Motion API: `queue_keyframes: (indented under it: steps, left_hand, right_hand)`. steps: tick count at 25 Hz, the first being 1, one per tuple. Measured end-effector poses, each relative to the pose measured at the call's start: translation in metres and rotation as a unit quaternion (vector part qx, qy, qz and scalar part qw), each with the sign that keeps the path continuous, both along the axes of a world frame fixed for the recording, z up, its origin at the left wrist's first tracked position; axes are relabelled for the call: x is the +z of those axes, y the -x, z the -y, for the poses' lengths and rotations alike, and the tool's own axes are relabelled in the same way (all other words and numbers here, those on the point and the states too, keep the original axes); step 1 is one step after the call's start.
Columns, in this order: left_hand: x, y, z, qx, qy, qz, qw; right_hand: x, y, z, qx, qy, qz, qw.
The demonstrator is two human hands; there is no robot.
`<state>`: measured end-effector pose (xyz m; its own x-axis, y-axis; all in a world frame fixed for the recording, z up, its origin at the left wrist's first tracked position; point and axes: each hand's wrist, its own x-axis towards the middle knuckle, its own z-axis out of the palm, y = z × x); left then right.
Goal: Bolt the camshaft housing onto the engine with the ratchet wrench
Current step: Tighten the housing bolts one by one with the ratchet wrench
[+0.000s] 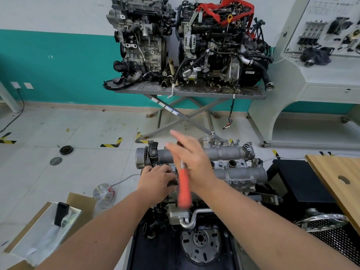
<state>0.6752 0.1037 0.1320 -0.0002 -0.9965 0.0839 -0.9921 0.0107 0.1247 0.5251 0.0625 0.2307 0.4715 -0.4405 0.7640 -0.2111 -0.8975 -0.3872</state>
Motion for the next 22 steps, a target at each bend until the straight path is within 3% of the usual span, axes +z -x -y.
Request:
queue_keyframes:
  steps: [1, 3, 6, 11, 13, 15, 17, 19, 20, 22]
  left_hand:
    - [0.0, 0.0, 0.001, 0.003, 0.004, 0.015, 1.0]
    - [-0.003, -0.002, 0.004, -0.009, 0.001, 0.009, 1.0]
    - [-0.004, -0.003, 0.005, -0.027, -0.024, -0.049, 0.998]
    - [-0.002, -0.003, 0.005, -0.037, -0.012, -0.021, 0.999]
    - [-0.003, -0.002, 0.004, -0.027, -0.008, -0.051, 0.998]
    - [-0.001, 0.0, 0.002, -0.009, -0.003, -0.028, 1.0]
    - [-0.001, 0.001, 0.002, 0.002, -0.008, -0.015, 1.0]
    - [0.001, 0.0, 0.002, 0.006, -0.02, -0.02, 1.0]
    - [0.001, 0.0, 0.002, 0.006, -0.025, -0.019, 0.999]
    - [0.001, 0.001, 0.002, 0.006, -0.028, -0.012, 1.0]
  right_hand:
    - [0.002, -0.002, 0.003, -0.001, 0.069, -0.037, 0.997]
    - [0.01, -0.004, 0.005, -0.001, 0.108, -0.11, 0.988]
    - [0.02, 0.004, 0.012, 0.025, 0.084, -0.187, 0.978]
    - [0.033, 0.015, 0.017, 0.08, 0.046, -0.278, 0.956]
    - [0.04, 0.014, 0.016, 0.074, 0.057, -0.295, 0.951]
    - [0.048, 0.007, 0.014, 0.039, 0.049, -0.303, 0.951]
    - [0.057, -0.002, 0.01, -0.027, -0.042, -0.322, 0.946]
    - [0.063, -0.01, 0.007, -0.045, -0.263, -0.276, 0.923]
    - [0.064, -0.012, 0.007, -0.021, -0.412, -0.205, 0.887]
    - [0.061, -0.013, 0.003, 0.062, -0.662, -0.015, 0.747]
